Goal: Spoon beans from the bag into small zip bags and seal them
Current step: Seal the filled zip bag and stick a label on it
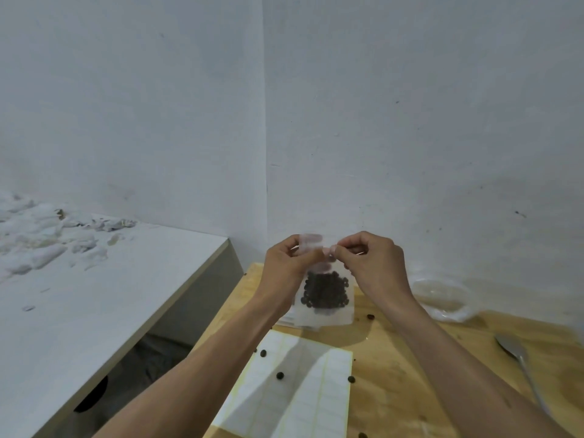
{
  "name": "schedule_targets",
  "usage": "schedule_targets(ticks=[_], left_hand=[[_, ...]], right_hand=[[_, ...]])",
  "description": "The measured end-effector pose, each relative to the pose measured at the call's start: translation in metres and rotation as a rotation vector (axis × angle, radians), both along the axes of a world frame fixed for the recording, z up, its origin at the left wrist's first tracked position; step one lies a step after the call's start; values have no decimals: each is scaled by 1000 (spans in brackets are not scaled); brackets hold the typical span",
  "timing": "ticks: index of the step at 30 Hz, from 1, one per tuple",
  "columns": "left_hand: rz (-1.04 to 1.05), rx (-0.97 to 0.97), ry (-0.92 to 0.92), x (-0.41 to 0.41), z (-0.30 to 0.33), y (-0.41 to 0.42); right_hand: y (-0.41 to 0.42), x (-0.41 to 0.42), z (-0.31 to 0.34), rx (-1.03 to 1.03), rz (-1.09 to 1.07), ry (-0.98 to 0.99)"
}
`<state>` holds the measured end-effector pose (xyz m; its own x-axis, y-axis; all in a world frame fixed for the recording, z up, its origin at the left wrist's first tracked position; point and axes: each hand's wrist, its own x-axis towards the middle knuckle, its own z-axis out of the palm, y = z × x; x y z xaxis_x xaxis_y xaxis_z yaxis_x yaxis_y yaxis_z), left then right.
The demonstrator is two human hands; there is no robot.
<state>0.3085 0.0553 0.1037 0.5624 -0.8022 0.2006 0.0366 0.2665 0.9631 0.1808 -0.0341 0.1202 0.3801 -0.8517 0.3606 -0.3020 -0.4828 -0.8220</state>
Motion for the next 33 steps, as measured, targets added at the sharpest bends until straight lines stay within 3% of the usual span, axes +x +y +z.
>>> schedule_targets(ticks=[6,12,23,33], left_hand=[[20,-14,63,-6,0,-5],[-2,-30,59,-12,-1,-9],[53,56,17,-21,-7,-21],[94,37,30,-34,7,-31]], right_hand=[[-3,-10,-5,109,-63,-52],[-12,-22,-6,392,164,-236],[-20,-34,-14,331,139,-130],[-17,-28,-9,214,7,-220]])
